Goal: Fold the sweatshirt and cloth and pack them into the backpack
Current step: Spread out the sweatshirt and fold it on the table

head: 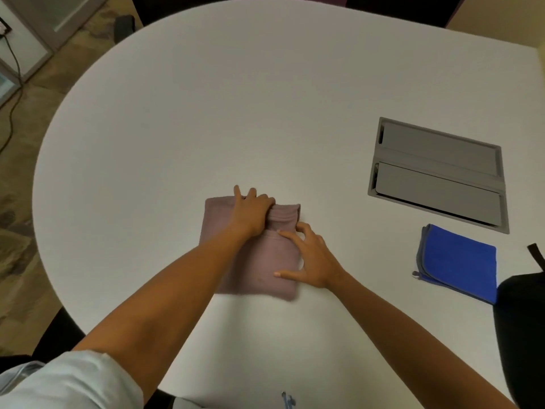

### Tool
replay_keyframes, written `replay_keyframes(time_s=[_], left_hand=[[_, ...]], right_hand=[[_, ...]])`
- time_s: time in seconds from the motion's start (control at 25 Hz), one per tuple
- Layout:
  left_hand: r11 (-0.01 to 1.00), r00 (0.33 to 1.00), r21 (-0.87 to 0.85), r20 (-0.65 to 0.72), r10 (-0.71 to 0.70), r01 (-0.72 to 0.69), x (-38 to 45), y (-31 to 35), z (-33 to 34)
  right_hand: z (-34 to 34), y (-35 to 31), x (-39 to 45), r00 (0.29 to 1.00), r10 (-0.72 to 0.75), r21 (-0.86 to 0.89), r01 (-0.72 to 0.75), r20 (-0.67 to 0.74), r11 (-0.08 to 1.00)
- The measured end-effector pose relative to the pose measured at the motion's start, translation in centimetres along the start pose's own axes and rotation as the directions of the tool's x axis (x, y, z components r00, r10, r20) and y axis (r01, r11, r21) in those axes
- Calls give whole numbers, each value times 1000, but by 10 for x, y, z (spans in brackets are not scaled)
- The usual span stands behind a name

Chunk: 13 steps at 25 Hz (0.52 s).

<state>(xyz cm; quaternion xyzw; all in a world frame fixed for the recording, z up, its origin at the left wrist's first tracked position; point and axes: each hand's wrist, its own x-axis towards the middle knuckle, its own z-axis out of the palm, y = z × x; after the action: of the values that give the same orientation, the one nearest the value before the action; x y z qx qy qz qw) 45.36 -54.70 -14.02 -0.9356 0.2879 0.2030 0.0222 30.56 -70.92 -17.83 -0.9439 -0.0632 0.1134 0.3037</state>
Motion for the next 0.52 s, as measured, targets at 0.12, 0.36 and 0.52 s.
replay_keyframes(time_s=[0.12, 0.36, 0.52], left_hand=[[1000, 992, -16, -125, 1, -3, -9, 13, 10], [965, 920, -232, -336, -199, 124, -68, 49, 68], [965, 932, -153, -265, -247, 213, -87, 49, 92]], right_hand=[[24, -2, -6, 988, 144, -13, -145, -51, 989], [35, -1, -3, 973, 173, -93, -188, -151, 978], [35, -3, 1, 971, 157, -52, -169, -181, 984]])
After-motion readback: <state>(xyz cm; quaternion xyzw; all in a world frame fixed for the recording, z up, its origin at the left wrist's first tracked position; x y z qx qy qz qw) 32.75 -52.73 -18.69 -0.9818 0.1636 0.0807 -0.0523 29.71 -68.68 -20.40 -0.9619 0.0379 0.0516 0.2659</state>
